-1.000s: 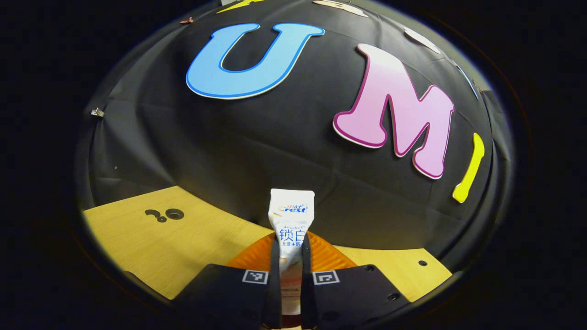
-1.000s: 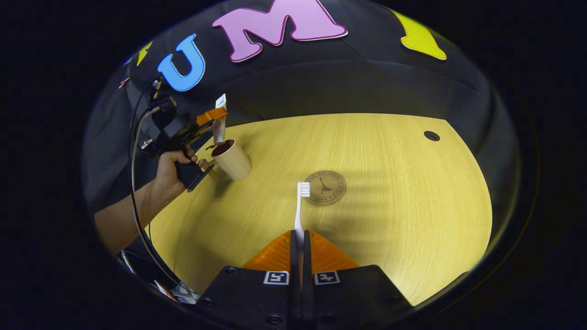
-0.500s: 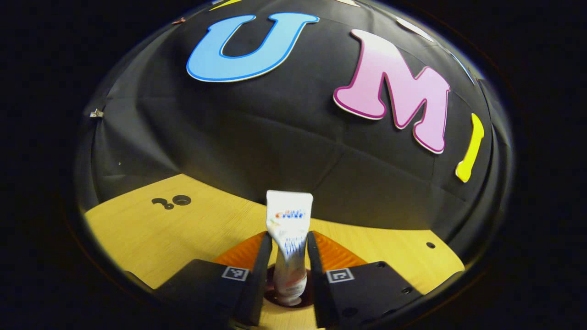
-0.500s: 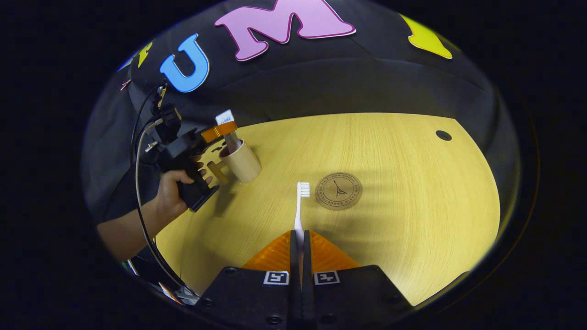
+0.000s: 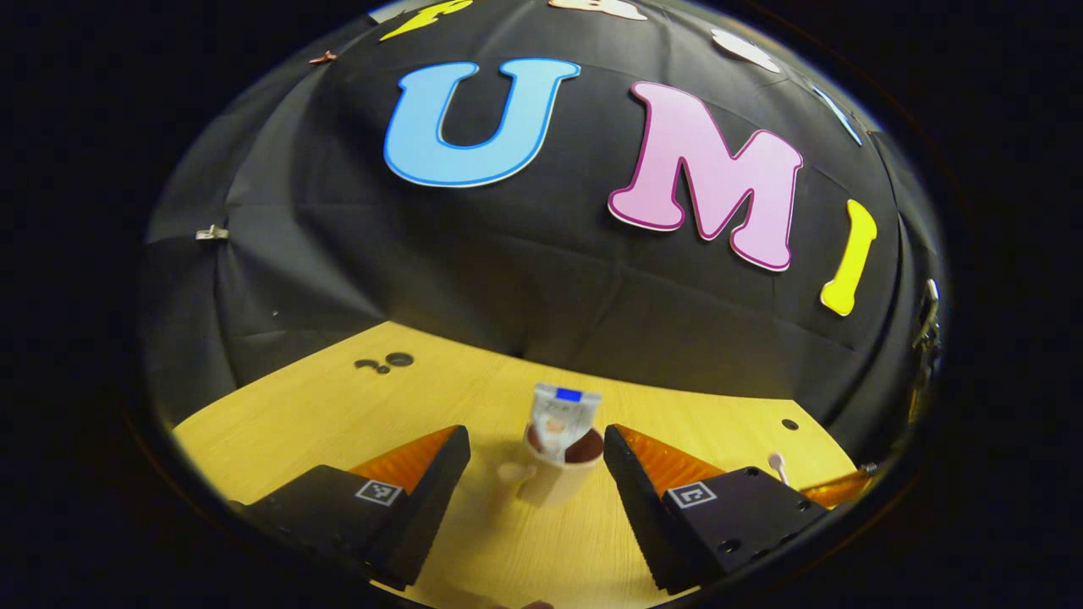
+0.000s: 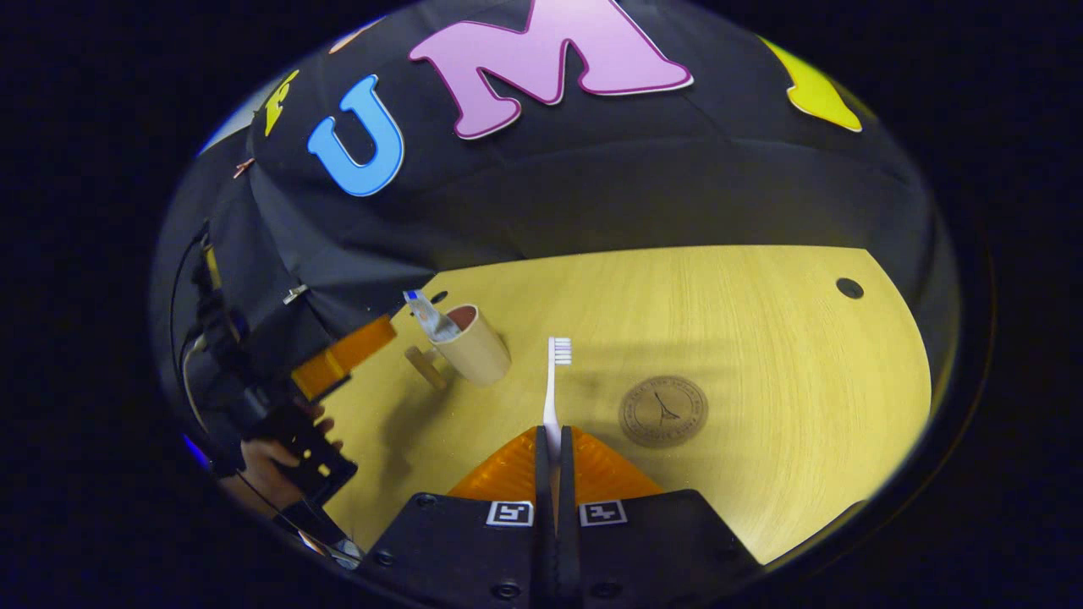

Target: Put the toothbrush and toothpaste on the desktop into the cup, then pick up the cup and place it on the coaster on the desktop.

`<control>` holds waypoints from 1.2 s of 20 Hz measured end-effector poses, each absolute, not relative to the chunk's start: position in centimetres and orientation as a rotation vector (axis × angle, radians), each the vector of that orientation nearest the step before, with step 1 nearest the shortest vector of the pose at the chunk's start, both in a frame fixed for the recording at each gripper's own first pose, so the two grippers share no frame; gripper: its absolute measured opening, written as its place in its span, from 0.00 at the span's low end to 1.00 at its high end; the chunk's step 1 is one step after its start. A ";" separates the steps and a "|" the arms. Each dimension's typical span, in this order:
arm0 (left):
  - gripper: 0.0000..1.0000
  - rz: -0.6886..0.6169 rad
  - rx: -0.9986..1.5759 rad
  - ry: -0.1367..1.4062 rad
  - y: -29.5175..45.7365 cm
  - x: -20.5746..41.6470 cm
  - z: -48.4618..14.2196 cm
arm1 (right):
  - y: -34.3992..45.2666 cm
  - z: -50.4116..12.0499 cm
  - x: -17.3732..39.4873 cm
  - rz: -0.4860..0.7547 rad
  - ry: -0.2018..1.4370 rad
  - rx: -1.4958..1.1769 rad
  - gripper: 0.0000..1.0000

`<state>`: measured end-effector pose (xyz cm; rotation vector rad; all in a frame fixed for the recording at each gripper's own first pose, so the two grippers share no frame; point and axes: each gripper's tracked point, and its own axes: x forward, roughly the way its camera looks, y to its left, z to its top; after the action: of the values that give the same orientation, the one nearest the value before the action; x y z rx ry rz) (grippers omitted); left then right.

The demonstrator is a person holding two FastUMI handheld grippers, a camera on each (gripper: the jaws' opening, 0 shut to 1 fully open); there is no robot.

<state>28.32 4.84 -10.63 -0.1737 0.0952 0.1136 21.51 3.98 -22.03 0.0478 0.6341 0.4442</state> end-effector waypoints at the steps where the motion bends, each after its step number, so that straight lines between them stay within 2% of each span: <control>1: 0.98 0.119 -0.198 0.118 4.8 26.3 -11.5 | 4.9 -21.5 22.3 0.456 0.612 0.046 0.05; 5: 0.98 0.151 -0.232 0.202 4.5 20.5 -14.4 | 8.2 -20.0 25.0 0.500 0.553 0.037 0.05; 10: 0.98 0.169 -0.283 0.236 4.7 16.6 -16.0 | 12.0 -18.8 27.3 0.554 0.505 0.024 0.05; 19: 0.98 0.134 -0.251 0.241 4.6 14.3 -16.5 | 18.3 -17.2 31.6 0.627 0.370 0.000 0.05; 24: 0.98 0.126 -0.244 0.226 4.9 14.5 -16.3 | 20.0 -15.7 34.8 0.593 0.259 0.088 0.05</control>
<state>14.48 4.85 -16.26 -0.2442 0.2261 0.1256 34.84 19.98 -15.68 0.0883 0.2592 0.5934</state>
